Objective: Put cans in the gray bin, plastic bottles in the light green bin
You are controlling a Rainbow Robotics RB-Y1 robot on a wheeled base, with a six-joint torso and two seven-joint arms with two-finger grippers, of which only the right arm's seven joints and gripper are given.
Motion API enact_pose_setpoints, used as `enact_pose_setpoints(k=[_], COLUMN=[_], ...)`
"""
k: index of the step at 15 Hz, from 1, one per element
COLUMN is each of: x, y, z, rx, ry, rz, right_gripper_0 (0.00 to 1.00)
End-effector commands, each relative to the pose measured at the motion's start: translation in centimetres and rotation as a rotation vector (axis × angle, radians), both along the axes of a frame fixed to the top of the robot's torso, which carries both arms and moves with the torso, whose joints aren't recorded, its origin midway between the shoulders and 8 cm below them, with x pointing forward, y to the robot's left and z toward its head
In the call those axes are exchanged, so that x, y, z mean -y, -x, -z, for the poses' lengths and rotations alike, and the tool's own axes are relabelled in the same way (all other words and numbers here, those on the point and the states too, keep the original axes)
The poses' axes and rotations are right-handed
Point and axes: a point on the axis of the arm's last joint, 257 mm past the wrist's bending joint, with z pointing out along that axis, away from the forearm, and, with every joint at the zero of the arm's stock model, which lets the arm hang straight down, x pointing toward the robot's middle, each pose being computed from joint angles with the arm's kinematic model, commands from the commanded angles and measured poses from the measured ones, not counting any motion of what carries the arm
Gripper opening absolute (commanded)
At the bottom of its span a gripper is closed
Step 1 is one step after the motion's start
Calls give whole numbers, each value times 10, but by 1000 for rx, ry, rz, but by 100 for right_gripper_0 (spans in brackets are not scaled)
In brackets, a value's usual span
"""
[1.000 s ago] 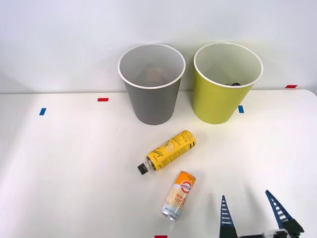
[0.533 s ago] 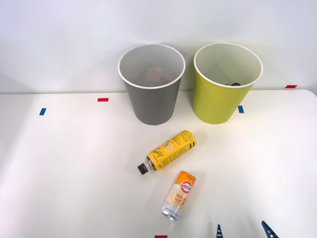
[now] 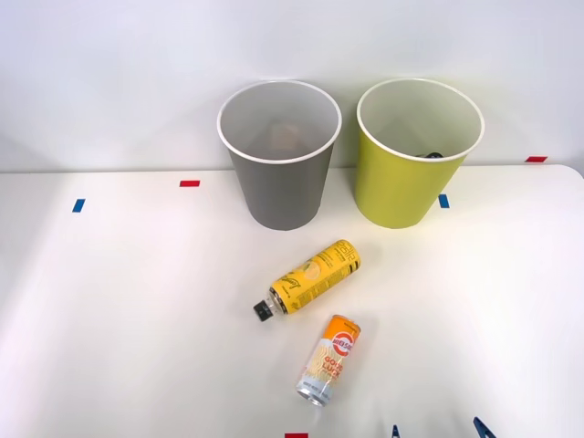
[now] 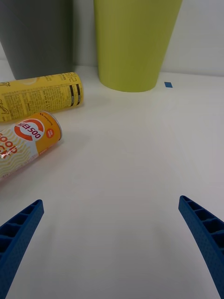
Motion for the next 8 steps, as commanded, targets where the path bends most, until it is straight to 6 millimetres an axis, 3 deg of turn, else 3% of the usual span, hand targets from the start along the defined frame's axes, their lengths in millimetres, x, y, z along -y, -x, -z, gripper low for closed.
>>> enact_pose_setpoints(k=[1,8], x=[0,0], y=[0,0], z=[0,0], rx=[0,0], ry=[0,0], rz=[0,0], right_gripper_0=[100,100])
